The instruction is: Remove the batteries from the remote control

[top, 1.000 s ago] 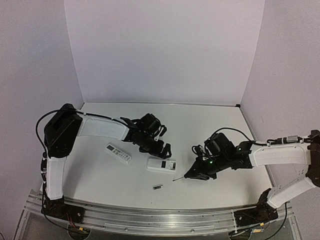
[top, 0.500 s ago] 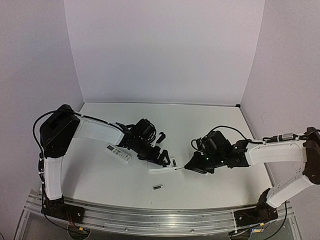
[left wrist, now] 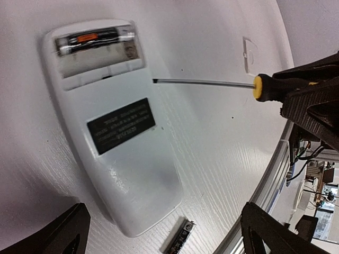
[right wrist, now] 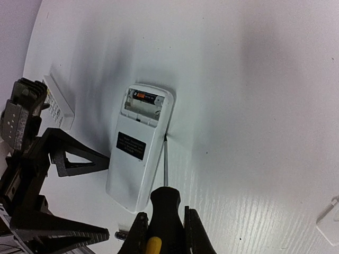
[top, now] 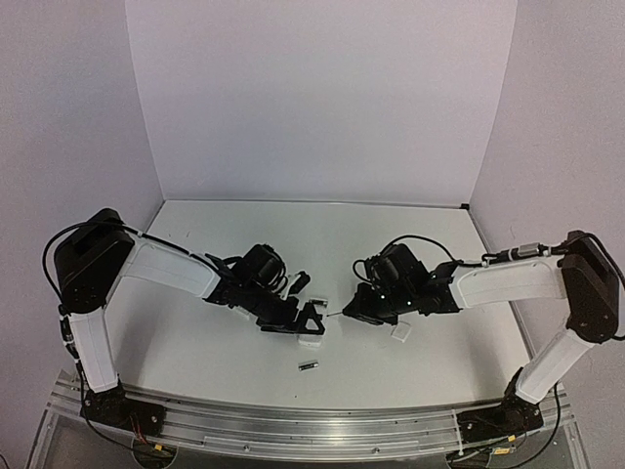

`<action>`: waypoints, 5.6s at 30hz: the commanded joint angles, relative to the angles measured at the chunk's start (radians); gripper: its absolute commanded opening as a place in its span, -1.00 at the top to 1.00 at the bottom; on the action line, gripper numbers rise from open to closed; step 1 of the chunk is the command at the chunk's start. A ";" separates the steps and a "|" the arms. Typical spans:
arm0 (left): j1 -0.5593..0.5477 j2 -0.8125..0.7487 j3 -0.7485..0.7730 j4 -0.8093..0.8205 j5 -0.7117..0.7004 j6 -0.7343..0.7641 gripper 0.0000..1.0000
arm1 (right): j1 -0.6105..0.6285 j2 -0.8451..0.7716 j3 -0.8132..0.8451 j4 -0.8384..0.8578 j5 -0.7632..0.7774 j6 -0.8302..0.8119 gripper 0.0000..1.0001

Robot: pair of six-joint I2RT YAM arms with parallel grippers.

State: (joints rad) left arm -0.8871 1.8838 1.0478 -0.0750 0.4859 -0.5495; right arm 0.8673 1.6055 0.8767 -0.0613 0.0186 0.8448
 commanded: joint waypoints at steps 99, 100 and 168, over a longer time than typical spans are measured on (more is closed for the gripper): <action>0.215 -0.054 -0.102 0.058 0.008 -0.024 0.47 | 0.079 0.209 0.274 -0.015 -0.082 -0.052 1.00; 0.215 -0.049 -0.102 0.062 0.014 -0.026 0.47 | 0.078 0.212 0.274 -0.015 -0.080 -0.054 1.00; 0.204 -0.025 -0.225 0.191 0.099 -0.075 0.89 | 0.080 0.456 0.033 1.111 -0.249 0.641 1.00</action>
State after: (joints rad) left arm -0.6838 1.9019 0.8582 0.1364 0.6336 -0.6277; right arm 0.9379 2.0375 0.8476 0.8834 -0.1608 1.4048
